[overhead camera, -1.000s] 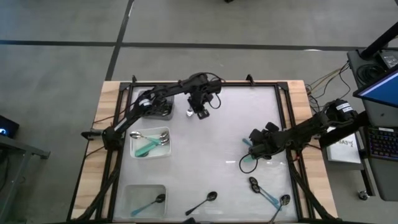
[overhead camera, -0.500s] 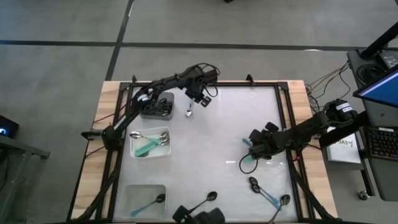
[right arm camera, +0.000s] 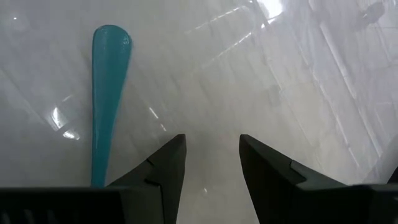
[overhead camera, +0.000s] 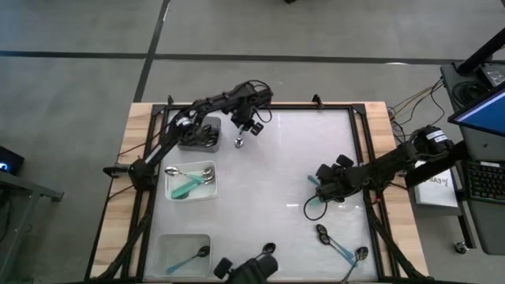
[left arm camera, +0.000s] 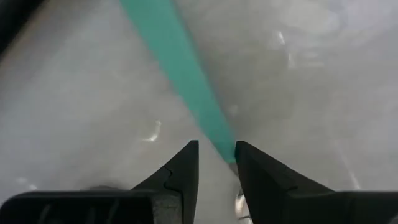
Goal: Sort silverware by color (type)
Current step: Put the light green spoon into the white bin
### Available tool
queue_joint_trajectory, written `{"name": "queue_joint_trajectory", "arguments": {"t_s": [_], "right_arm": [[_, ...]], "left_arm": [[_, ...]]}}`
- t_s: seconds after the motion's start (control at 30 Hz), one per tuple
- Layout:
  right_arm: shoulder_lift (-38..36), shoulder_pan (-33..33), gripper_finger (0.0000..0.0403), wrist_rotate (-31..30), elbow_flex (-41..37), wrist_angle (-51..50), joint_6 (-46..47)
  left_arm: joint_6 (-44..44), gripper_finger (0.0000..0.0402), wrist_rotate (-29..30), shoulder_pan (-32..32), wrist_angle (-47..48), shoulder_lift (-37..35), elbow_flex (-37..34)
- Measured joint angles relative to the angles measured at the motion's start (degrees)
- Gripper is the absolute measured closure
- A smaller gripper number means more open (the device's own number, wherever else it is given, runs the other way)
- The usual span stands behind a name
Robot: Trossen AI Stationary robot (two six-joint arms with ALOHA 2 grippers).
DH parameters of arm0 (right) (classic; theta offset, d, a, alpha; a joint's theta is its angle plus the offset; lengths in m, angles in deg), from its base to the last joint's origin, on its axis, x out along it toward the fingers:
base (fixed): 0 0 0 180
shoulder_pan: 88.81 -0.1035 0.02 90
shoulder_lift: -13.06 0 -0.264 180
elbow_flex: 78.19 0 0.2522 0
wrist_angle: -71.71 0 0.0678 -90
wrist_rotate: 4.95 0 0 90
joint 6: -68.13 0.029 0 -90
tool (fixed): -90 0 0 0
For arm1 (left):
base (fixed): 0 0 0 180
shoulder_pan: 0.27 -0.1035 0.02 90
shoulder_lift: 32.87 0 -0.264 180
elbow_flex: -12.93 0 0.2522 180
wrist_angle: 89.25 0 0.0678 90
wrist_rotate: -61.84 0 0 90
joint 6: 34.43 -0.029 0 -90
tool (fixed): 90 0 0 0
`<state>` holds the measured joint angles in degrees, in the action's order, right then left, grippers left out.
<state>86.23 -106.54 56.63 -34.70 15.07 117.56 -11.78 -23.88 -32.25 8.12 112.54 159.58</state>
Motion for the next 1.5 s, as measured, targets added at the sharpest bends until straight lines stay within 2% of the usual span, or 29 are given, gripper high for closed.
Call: {"name": "queue_joint_trajectory", "arguments": {"t_s": [0.27, 0.37, 0.47, 0.63, 1.0, 1.1, 1.5], "right_arm": [[0.0, 0.0, 0.0257, 0.0, 0.0, 0.0, -0.1], [0.0, 0.0, 0.0257, -0.1, 0.0, -0.1, -0.6], [0.0, 0.0, 0.0257, -0.1, 0.0, -0.1, -0.6], [0.0, 0.0, 0.0257, -0.1, 0.0, -0.1, -0.6], [0.0, 0.0, 0.0257, -0.1, 0.0, 0.2, -0.4], [0.0, 0.0, 0.0257, -0.1, 0.0, 0.5, -0.4], [0.0, 0.0, 0.0257, -0.2, 0.0, 1.9, -0.4]], "left_arm": [[0.4, 0.0310, -9.5, -1.6, 0.1, 0.2, -2.2], [-0.2, 0.0312, -11.3, -1.9, 0.2, 0.2, -2.5], [-1.7, 0.0327, -11.3, -1.9, 0.6, 0.2, -2.5], [-2.9, 0.0390, -11.3, -1.9, 2.2, 0.2, -2.5], [-8.4, 0.0400, -10.8, 0.8, 4.6, 0.1, 0.1], [-9.9, 0.0400, -7.9, 2.6, 4.1, 0.0, 2.1], [-15.1, 0.0401, -6.3, 7.0, 2.6, -0.9, 2.0]]}}
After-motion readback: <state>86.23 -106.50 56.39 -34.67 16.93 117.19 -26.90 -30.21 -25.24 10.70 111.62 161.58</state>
